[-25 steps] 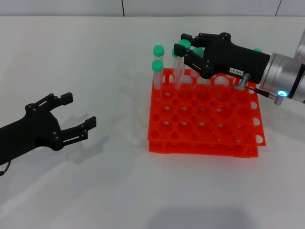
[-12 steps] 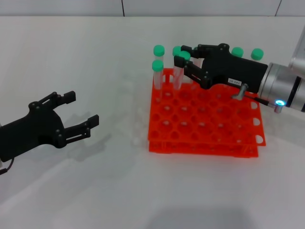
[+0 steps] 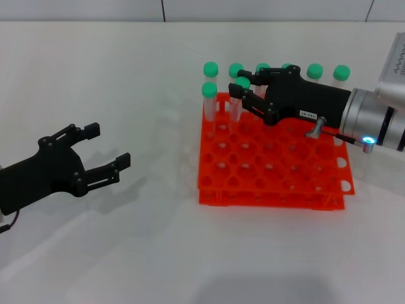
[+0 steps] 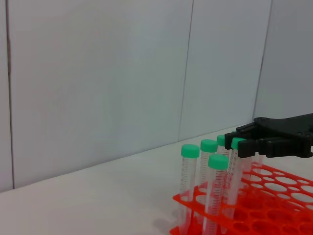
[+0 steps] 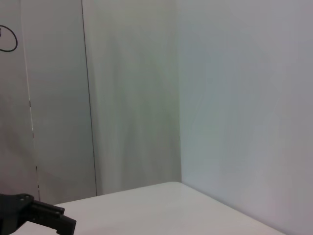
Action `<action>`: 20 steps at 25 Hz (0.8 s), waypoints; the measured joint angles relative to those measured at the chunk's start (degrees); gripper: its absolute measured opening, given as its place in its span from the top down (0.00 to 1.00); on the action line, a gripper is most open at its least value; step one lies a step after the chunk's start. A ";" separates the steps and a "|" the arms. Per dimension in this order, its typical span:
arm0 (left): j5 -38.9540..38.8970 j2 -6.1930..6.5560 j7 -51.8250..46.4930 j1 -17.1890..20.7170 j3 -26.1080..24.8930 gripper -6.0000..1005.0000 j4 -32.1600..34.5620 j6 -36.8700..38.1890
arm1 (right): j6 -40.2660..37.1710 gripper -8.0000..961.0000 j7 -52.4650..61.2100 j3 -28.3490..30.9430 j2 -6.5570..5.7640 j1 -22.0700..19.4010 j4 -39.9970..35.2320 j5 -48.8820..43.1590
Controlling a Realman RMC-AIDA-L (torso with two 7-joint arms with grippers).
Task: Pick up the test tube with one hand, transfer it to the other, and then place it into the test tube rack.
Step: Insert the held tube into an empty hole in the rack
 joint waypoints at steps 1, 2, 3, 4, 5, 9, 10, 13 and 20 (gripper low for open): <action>0.01 0.00 0.00 -0.03 -0.09 0.12 -0.13 0.00 | 0.03 0.68 0.00 -0.02 0.00 0.01 0.00 0.00; 0.01 -0.01 0.00 -0.04 -0.15 0.12 -0.21 -0.01 | 0.09 0.68 -0.01 -0.05 0.00 0.02 0.00 0.00; 0.02 -0.01 0.00 -0.07 -0.26 0.12 -0.27 -0.01 | 0.22 0.68 -0.01 -0.07 0.00 0.03 0.00 0.00; 0.02 -0.01 0.00 -0.08 -0.33 0.12 -0.31 -0.02 | 0.35 0.68 -0.02 -0.07 0.00 0.06 0.00 0.01; 0.03 -0.02 0.00 -0.08 -0.34 0.12 -0.33 -0.02 | 0.45 0.68 -0.01 -0.07 0.00 0.08 0.00 0.01; 0.06 -0.02 0.00 -0.07 -0.36 0.12 -0.34 -0.10 | 1.00 0.68 -0.01 -0.25 0.00 0.72 0.00 0.01; 0.07 -0.03 0.00 -0.10 -0.36 0.12 -0.34 -0.11 | 1.12 0.68 -0.01 -0.42 0.00 0.89 -0.01 0.01; 0.08 -0.02 0.00 -0.21 -0.35 0.12 -0.41 -0.12 | 1.24 0.68 0.24 -1.27 0.00 1.42 -0.04 0.01; 0.08 -0.02 0.00 -0.22 -0.33 0.12 -0.53 -0.13 | 1.43 0.68 0.91 -2.11 0.00 1.31 -0.76 0.37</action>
